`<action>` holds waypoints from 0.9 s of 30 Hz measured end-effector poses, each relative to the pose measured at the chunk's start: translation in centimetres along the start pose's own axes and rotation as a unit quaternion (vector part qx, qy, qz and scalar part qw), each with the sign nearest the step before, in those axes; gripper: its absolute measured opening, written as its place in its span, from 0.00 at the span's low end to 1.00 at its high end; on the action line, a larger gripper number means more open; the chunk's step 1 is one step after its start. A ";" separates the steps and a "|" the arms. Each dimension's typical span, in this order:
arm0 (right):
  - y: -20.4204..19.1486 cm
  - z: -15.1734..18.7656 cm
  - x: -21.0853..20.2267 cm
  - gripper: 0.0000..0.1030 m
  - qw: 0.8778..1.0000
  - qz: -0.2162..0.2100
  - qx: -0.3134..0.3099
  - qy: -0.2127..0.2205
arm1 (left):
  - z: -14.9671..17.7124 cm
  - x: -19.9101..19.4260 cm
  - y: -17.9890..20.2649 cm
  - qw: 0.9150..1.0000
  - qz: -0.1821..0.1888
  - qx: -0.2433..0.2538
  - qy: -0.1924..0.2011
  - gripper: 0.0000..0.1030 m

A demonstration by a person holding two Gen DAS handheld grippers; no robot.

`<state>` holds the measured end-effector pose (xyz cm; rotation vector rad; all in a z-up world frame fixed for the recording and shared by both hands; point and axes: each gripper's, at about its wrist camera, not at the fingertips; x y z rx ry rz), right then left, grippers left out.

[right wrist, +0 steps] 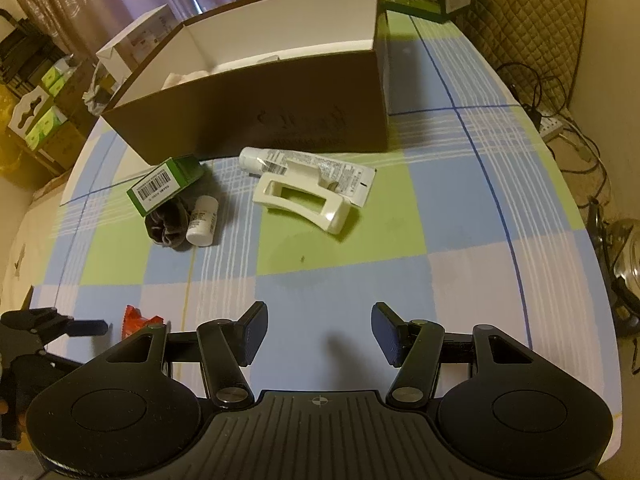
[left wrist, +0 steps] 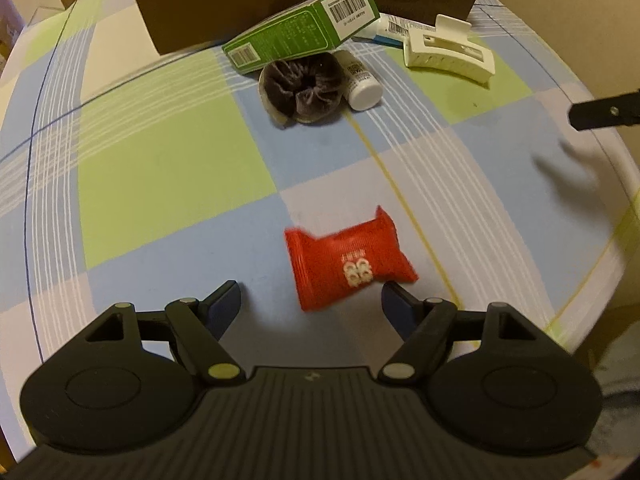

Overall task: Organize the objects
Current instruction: 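Grasp the red candy with the left tool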

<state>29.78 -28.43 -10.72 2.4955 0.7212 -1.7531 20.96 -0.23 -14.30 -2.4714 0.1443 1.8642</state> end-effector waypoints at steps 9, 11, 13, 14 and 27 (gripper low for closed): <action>0.8 0.6 -0.2 0.53 1.000 0.008 0.021 0.000 | -2.5 1.0 -0.6 0.999 0.000 -0.014 0.029 0.72; 0.9 0.6 -0.2 0.53 1.000 0.009 0.023 0.001 | -2.6 1.0 -0.6 1.000 0.002 -0.011 0.028 0.71; 1.0 0.6 -0.2 0.53 1.000 0.011 0.025 0.001 | -2.4 0.9 -0.7 1.000 0.012 -0.009 0.027 0.66; 1.0 0.6 -0.2 0.53 1.000 0.011 0.026 0.001 | -2.3 0.8 -0.7 0.999 0.015 -0.007 0.027 0.66; 0.9 0.4 1.0 0.53 1.000 0.013 0.019 -0.007 | -1.7 0.5 0.4 0.998 0.021 -0.006 0.052 0.25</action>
Point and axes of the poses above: each gripper's, at about its wrist camera, not at the fingertips, and x roughly the way its jaws point, y to its right, z to its underside, and after that the axes turned 3 degrees about -y, right-handed
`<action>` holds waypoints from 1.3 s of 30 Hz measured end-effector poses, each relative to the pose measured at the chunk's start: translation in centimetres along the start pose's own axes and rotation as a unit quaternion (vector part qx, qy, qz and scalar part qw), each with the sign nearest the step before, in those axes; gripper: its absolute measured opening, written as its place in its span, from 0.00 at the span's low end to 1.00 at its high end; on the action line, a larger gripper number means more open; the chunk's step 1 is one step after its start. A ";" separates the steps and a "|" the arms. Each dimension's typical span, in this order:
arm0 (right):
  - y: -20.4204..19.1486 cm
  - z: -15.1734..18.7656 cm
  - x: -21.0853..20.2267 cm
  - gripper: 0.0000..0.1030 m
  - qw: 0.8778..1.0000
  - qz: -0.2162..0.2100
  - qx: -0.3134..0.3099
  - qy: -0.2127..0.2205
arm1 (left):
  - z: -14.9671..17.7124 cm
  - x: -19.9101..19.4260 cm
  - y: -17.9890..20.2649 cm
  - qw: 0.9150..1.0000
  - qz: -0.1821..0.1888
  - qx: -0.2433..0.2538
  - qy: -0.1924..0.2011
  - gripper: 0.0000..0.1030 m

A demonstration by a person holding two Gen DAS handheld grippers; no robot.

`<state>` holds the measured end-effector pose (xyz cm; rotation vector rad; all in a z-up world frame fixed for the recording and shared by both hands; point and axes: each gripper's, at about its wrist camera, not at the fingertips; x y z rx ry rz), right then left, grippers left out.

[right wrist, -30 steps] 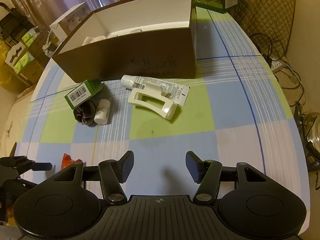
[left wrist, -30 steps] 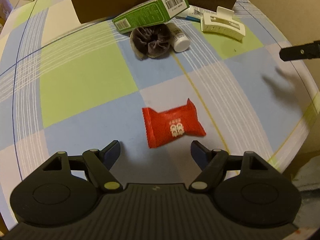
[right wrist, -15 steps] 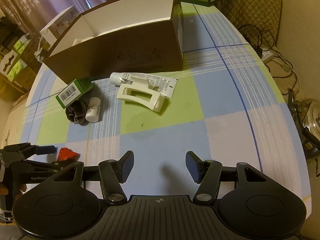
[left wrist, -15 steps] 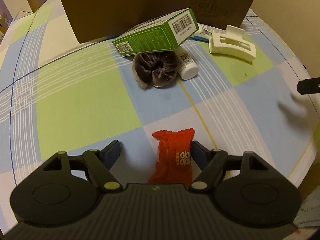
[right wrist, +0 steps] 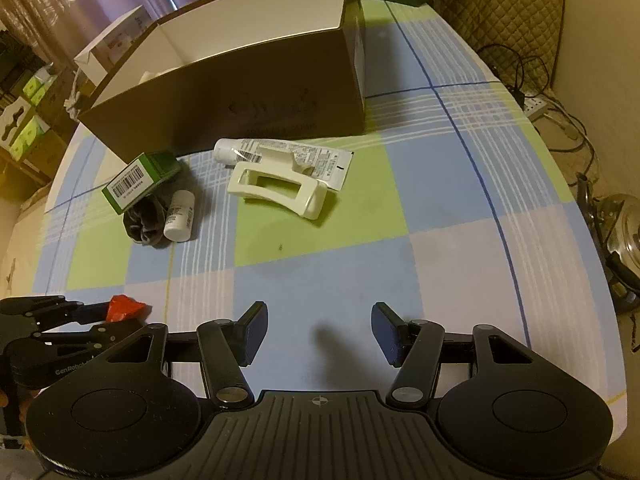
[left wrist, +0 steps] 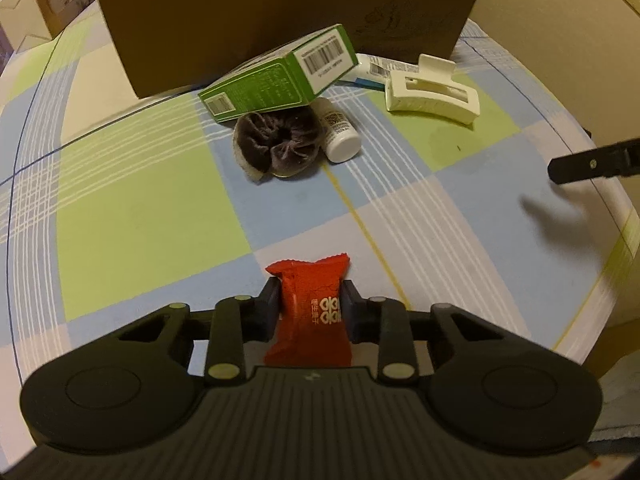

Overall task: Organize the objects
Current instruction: 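Grasp the red candy with the left tool, then hold the red candy in the left tool while the right tool grasps the white plastic clip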

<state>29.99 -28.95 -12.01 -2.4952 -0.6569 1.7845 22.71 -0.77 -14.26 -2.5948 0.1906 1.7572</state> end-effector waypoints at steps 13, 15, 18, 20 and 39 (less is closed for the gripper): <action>-2.0 -3.0 2.9 0.53 0.993 -0.019 -0.104 0.054 | -1.1 -0.1 -5.4 0.994 -0.049 -0.097 0.013 0.23; -2.6 -3.9 3.6 0.53 0.988 -0.014 -0.138 0.065 | -1.2 -0.2 -6.3 0.992 -0.054 -0.111 0.016 0.23; -3.3 -5.2 5.1 0.53 0.981 -0.003 -0.181 0.073 | -1.4 -0.3 -7.2 0.990 -0.059 -0.124 0.018 0.23; -3.7 -5.8 6.1 0.53 0.975 -0.001 -0.207 0.075 | -1.5 -0.2 -7.6 0.989 -0.062 -0.129 0.018 0.23; -6.8 -4.1 8.7 0.42 0.957 0.013 -0.288 0.039 | -1.6 0.1 -8.4 0.989 -0.058 -0.133 0.009 0.24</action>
Point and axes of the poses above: each gripper's, at about its wrist camera, not at the fingertips, and x roughly the way its jaws point, y to its right, z to its underside, and after that the axes turned 3 degrees about -y, right-handed
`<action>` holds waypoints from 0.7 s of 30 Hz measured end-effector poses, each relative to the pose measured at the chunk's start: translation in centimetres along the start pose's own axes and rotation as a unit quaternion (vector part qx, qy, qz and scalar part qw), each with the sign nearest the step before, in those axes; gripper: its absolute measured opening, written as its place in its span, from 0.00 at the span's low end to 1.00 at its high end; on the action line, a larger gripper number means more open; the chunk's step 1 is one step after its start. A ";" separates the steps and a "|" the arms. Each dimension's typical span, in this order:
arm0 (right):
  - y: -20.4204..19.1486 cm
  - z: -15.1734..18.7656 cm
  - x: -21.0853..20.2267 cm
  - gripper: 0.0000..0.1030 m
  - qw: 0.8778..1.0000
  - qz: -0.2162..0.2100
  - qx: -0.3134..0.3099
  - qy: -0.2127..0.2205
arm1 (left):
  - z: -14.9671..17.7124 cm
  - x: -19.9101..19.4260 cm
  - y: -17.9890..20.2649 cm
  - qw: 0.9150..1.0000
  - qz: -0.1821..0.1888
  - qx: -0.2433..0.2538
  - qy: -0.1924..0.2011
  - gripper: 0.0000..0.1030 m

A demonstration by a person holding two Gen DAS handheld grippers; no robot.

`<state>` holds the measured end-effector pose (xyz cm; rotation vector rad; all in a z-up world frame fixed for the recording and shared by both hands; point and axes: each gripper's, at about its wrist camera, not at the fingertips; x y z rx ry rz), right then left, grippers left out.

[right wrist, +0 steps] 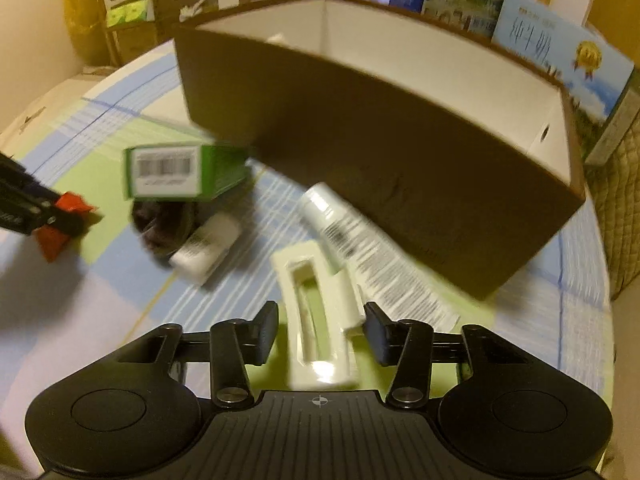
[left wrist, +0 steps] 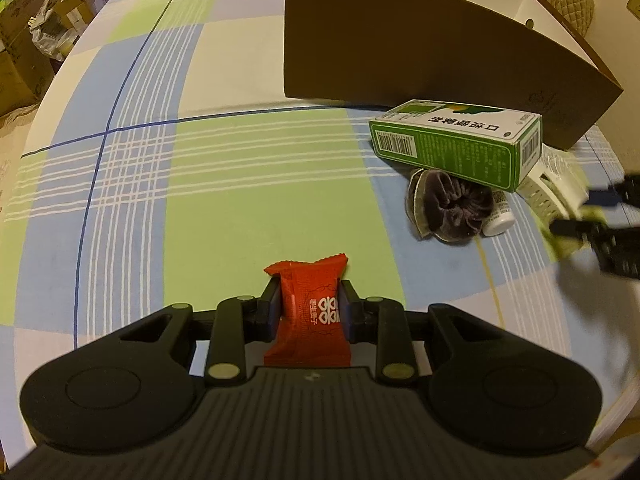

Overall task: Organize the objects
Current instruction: 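Hold the red candy in the left tool while the right tool grasps the white plastic clip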

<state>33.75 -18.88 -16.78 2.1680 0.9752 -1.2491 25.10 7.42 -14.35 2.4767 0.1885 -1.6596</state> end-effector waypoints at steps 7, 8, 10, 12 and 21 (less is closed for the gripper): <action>-1.8 0.9 -1.0 0.43 0.998 -0.011 0.056 -0.021 | -0.2 0.1 0.2 1.000 -0.001 0.005 -0.004 0.24; -1.8 0.8 -1.1 0.43 0.998 -0.014 0.064 -0.019 | -0.2 0.1 0.2 1.000 -0.001 0.004 -0.004 0.24; -1.4 0.5 -0.9 0.43 0.996 -0.012 0.081 -0.019 | -0.3 0.1 0.3 1.000 -0.002 0.004 -0.003 0.24; -1.2 0.2 -0.5 0.43 0.996 -0.008 0.084 -0.021 | -0.3 0.1 0.4 1.000 -0.003 0.004 -0.003 0.24; -1.6 -0.3 0.3 0.39 0.997 0.012 0.077 -0.011 | 0.1 0.0 0.5 1.000 0.000 0.004 -0.002 0.24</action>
Point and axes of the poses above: each gripper's, at about its wrist camera, not at the fingertips, and x roughly the way its jaws point, y to its right, z to its underside, and after that the axes turned 3 degrees about -y, right-handed
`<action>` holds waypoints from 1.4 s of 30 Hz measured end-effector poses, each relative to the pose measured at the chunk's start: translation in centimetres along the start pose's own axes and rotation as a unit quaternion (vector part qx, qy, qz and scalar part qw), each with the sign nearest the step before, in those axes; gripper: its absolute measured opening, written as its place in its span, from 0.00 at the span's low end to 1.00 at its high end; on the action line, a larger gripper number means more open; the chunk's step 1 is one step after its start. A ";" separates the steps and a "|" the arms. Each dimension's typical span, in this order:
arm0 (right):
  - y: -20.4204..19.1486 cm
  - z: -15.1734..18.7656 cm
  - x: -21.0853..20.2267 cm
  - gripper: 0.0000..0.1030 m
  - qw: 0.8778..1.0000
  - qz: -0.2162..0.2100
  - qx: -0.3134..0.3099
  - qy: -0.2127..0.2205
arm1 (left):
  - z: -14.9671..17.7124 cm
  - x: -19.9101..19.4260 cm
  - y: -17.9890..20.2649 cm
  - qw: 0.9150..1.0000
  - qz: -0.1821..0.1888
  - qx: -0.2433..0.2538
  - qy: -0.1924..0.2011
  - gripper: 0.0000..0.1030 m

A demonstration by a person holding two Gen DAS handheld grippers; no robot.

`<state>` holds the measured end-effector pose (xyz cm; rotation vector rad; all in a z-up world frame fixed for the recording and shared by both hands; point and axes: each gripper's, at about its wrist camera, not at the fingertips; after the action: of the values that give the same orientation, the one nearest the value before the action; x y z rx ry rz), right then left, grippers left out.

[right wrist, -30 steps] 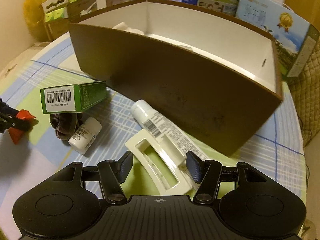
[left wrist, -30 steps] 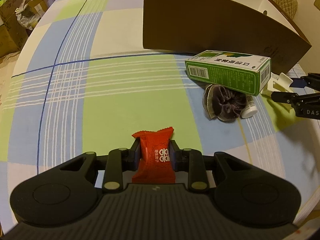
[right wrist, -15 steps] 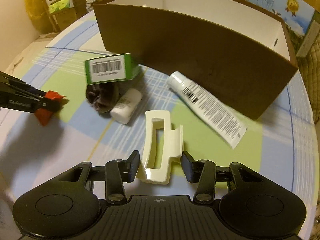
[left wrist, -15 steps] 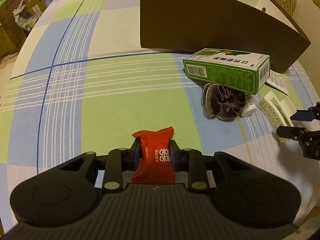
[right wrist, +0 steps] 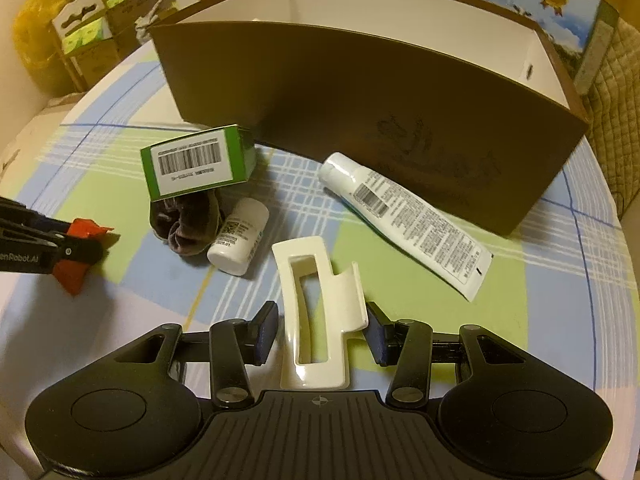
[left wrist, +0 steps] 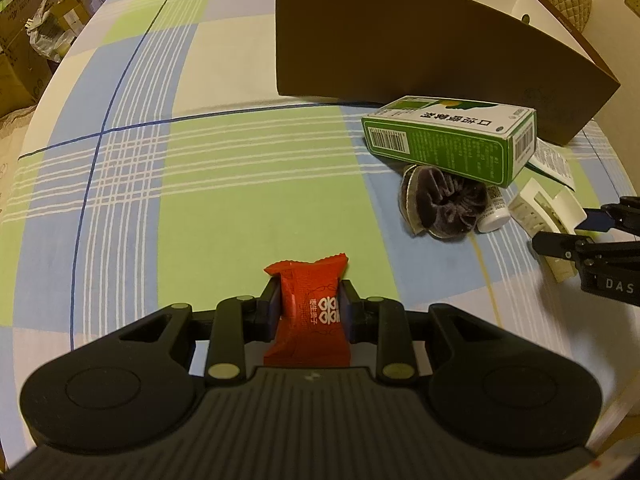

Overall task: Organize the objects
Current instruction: 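Hold the red candy in the left tool while the right tool grasps the white plastic clip, then carry the red candy with the left tool while the right tool carries the white clip to the box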

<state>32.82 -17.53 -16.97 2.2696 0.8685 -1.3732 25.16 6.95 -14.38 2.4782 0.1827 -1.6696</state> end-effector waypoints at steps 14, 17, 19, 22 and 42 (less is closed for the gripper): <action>0.2 0.8 -1.4 0.37 1.000 -0.026 0.017 0.002 | 0.8 -0.5 0.3 1.000 0.003 0.005 0.002 0.23; 0.4 0.8 -2.1 0.37 0.999 -0.032 0.024 0.005 | 1.0 -0.9 0.4 1.000 0.006 0.009 0.007 0.23; 0.4 0.8 -2.5 0.37 0.999 -0.037 0.027 0.007 | 1.1 -1.3 0.5 1.000 0.007 0.009 0.010 0.23; 0.5 0.7 -3.2 0.37 0.999 -0.042 0.031 0.008 | 1.2 -2.1 0.6 1.000 0.007 0.011 0.015 0.23; 2.3 -2.9 -8.7 0.37 0.995 -0.058 0.044 0.072 | -4.7 -9.1 3.1 0.993 0.036 0.046 0.106 0.23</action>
<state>33.28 -20.43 -7.95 2.4446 1.0184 -1.3347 26.63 4.63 -4.07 2.6940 0.0392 -1.4147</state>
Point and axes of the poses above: each gripper's, at about its wrist camera, not at the fingertips, and x roughly the way its jaws point, y to its right, z to its underside, and after that the axes turned 3 degrees about -y, right-handed
